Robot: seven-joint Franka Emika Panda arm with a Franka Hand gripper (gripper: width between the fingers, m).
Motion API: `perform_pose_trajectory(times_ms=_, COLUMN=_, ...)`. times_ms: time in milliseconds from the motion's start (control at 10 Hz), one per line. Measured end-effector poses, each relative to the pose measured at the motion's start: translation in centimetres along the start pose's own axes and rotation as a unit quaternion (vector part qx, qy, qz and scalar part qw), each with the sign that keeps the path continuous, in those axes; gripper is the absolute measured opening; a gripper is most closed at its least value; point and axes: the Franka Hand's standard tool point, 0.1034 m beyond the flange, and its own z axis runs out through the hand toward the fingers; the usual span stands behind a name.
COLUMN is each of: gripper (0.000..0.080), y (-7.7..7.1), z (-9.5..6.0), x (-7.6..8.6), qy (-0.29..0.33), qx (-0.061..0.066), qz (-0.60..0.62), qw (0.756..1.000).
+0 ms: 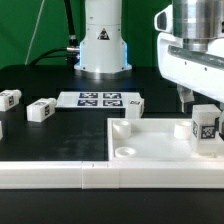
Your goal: Assemble one leg
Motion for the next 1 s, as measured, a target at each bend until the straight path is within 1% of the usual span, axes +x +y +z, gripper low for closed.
perform_pose_trajectory(times_ms=100, gripper=0.0648, y=-0.06, z=-0.03, x=-0.06, qy=0.000, qx=0.000, qz=-0.065, qw=0.998)
perform_pose_trajectory(times_ms=300, gripper=0.0649, y=-0.06, z=0.04, x=0.13, qy=0.001, qx=0.000, qz=-0.173, qw=0.985)
perform_pose_trajectory(times_ms=600, gripper=0.0649, y=-0.18, z=0.12, x=-0.42, qy=0.000, qx=0.000, qz=-0.305, qw=0.952)
perform_pose_trajectory(times_ms=700, gripper=0.0649, y=-0.22, z=0.15, x=-0.64, qy=0.000, qx=-0.001, qz=-0.341, qw=0.940)
perform_pose_trajectory(times_ms=800, gripper=0.0649, y=-0.15, z=0.14, x=-0.41, qy=0.002, qx=-0.003, qz=-0.395, qw=0.919)
perform_pose_trajectory(times_ms=900, gripper=0.0649, y=-0.08, z=0.11, x=-0.13, qy=0.002, qx=-0.003, qz=-0.424, qw=0.905)
perform_pose_trajectory(times_ms=1000, gripper=0.0621, y=-0.02, z=0.11, x=0.05, qy=0.002, qx=-0.003, qz=-0.458, qw=0.889)
